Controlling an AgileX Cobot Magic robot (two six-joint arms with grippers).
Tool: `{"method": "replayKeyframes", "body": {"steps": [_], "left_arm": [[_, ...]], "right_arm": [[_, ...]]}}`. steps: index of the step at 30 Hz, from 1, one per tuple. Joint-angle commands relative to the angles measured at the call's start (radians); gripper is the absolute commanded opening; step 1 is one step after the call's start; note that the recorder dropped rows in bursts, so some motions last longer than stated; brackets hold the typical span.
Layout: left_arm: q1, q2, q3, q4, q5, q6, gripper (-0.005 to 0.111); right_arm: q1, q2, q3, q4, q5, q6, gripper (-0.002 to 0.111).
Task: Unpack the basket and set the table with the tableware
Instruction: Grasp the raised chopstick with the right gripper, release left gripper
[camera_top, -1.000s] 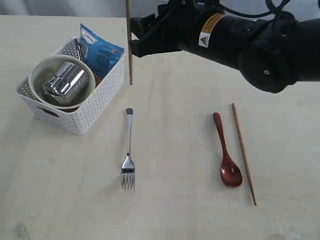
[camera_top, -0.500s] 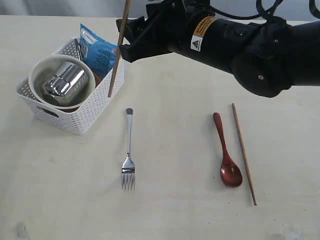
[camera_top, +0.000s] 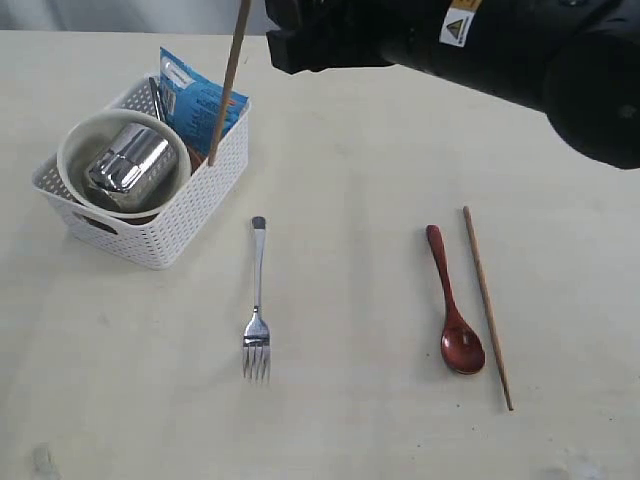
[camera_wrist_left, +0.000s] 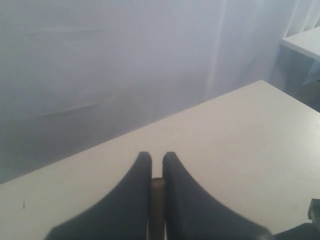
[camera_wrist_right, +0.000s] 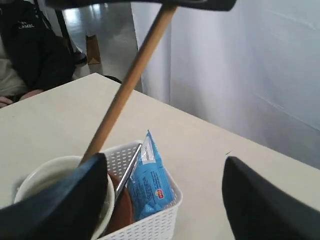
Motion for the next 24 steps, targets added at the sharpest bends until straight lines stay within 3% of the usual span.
{"method": "replayKeyframes", "body": {"steps": [1,10,24], "left_arm": [[-0.007,-0.01,0.003,0.004,-0.02,-0.035,0.0],[-0.007,-0.01,0.003,0.004,-0.042,-0.031,0.0],[-0.007,-0.01,0.003,-0.058,-0.071,-0.012,0.0]], "right_arm": [[0.002,0.025,-0.006,0.004,-0.034,0.076,0.063],[0.002,0.03,0.101,-0.029,-0.339,0.146,0.063],[0.002,0.03,0.101,-0.135,-0.365,0.304,0.063]]}}
